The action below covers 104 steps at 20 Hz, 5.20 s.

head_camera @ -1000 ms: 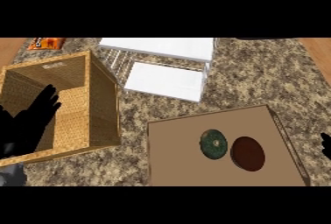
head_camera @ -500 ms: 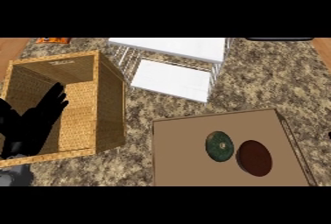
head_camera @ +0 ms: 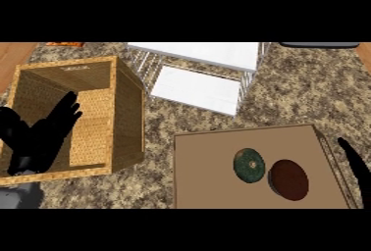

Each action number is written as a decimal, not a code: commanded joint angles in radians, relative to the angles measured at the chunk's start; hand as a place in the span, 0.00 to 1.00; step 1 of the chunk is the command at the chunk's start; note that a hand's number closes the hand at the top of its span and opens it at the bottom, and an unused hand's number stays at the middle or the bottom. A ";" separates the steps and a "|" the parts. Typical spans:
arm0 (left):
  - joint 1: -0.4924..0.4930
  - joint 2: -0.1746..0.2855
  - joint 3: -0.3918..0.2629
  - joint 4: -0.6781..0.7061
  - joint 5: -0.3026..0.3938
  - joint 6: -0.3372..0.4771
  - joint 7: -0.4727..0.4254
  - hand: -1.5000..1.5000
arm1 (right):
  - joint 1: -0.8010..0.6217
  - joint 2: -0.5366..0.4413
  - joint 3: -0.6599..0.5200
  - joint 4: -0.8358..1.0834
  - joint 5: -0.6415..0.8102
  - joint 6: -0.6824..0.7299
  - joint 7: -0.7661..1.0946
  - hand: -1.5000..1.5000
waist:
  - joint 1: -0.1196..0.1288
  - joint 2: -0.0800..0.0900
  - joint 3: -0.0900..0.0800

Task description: Pick the squash from the tray and place it in the tiered shelf

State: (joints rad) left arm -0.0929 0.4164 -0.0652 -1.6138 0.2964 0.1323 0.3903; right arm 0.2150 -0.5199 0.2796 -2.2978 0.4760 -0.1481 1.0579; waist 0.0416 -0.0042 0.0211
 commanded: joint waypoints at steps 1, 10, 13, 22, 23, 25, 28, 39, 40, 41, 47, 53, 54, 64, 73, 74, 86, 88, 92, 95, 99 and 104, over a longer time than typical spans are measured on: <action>0.028 -0.075 -0.038 0.118 -0.005 0.021 0.004 0.50 | -0.084 0.046 0.111 0.044 0.094 0.042 0.173 0.00 | -0.015 0.019 -0.028; 0.075 -0.083 -0.005 0.129 -0.020 -0.021 -0.022 0.50 | -0.190 0.175 0.152 0.199 0.252 0.071 0.254 0.00 | -0.025 0.015 -0.027; 0.062 -0.120 -0.015 0.139 -0.048 0.010 -0.024 0.50 | -0.225 0.242 0.186 0.224 0.307 0.091 0.278 0.00 | -0.035 0.015 -0.027; 0.082 -0.124 0.027 0.146 -0.050 -0.028 -0.036 0.50 | -0.210 0.388 0.230 0.358 0.453 0.111 0.251 0.00 | -0.047 0.013 -0.026; 0.091 -0.129 0.008 0.089 -0.055 -0.015 0.010 0.50 | -0.240 0.394 0.189 0.401 0.460 0.112 0.239 0.00 | -0.035 0.011 -0.024; 0.111 -0.145 0.022 0.120 -0.057 -0.031 -0.051 0.50 | -0.266 0.421 0.166 0.429 0.476 0.123 0.234 0.00 | -0.034 0.014 -0.025; 0.071 -0.142 0.028 0.126 -0.067 -0.031 -0.020 0.50 | -0.272 0.444 0.152 0.465 0.499 0.145 0.217 0.00 | -0.046 0.013 -0.024; 0.095 -0.159 0.061 0.148 -0.090 -0.069 -0.047 0.50 | -0.301 0.518 0.067 0.584 0.563 0.095 0.066 0.00 | -0.048 0.013 -0.023; 0.077 -0.150 0.079 0.173 -0.085 -0.078 -0.050 0.50 | -0.294 0.519 0.074 0.606 0.563 0.061 0.052 0.00 | -0.051 0.015 -0.023; 0.091 -0.154 0.077 0.135 -0.083 -0.074 -0.028 0.50 | -0.308 0.519 0.078 0.613 0.571 0.063 0.074 0.00 | -0.042 0.011 -0.022; 0.070 -0.171 0.070 0.135 -0.102 -0.082 -0.022 0.50 | -0.317 0.493 0.149 0.711 0.496 0.280 -0.024 1.00 | -0.029 0.021 -0.025; 0.104 -0.191 0.086 0.145 -0.126 -0.086 -0.042 0.50 | -0.285 0.520 0.167 0.688 0.471 0.109 -0.086 1.00 | -0.045 0.009 -0.022; 0.098 -0.187 0.085 0.116 -0.111 -0.098 -0.006 0.50 | -0.326 0.520 0.136 0.698 0.475 0.107 -0.101 1.00 | -0.040 0.008 -0.021; 0.037 -0.205 0.061 0.108 -0.144 -0.128 0.013 0.50 | -0.657 0.520 0.475 0.823 0.287 0.035 0.042 1.00 | 0.059 0.028 -0.023; 0.033 -0.230 0.078 0.135 -0.165 -0.123 0.042 0.50 | -0.993 0.520 0.542 0.737 0.374 -0.105 0.237 1.00 | 0.017 0.002 -0.027; 0.039 -0.240 0.072 0.119 -0.172 -0.116 0.041 0.50 | -1.044 0.519 0.515 0.739 0.382 -0.097 0.252 1.00 | 0.019 -0.001 -0.027; 0.064 -0.229 0.139 0.135 -0.174 -0.138 0.032 0.50 | -1.422 0.519 0.279 0.773 0.415 0.068 0.421 1.00 | -0.029 -0.009 -0.029; 0.058 -0.227 0.147 0.107 -0.162 -0.141 0.064 0.50 | -1.451 0.519 0.241 0.800 0.406 0.071 0.429 1.00 | -0.027 -0.010 -0.027; 0.072 -0.224 0.163 0.088 -0.159 -0.153 0.068 0.50 | -1.562 0.519 0.129 0.882 0.405 0.095 0.429 1.00 | -0.022 -0.007 -0.027; 0.100 -0.249 0.157 0.088 -0.170 -0.153 0.031 0.50 | -1.659 0.519 0.038 0.936 0.418 0.133 0.405 1.00 | -0.028 -0.006 -0.027; 0.071 -0.257 0.159 0.120 -0.193 -0.144 0.042 0.50 | -1.730 0.506 -0.055 1.038 0.418 0.177 0.320 1.00 | -0.046 0.004 -0.026; 0.098 -0.241 0.192 0.117 -0.180 -0.181 0.006 0.50 | -1.737 0.482 -0.150 1.140 0.386 0.182 0.219 1.00 | -0.037 0.010 -0.025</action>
State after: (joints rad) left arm -0.0470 0.2127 0.1318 -1.6250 0.1055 -0.0365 0.4348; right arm -1.4813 -0.0327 0.1950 -1.2330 0.8771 -0.0138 1.1717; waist 0.0097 -0.0121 0.0204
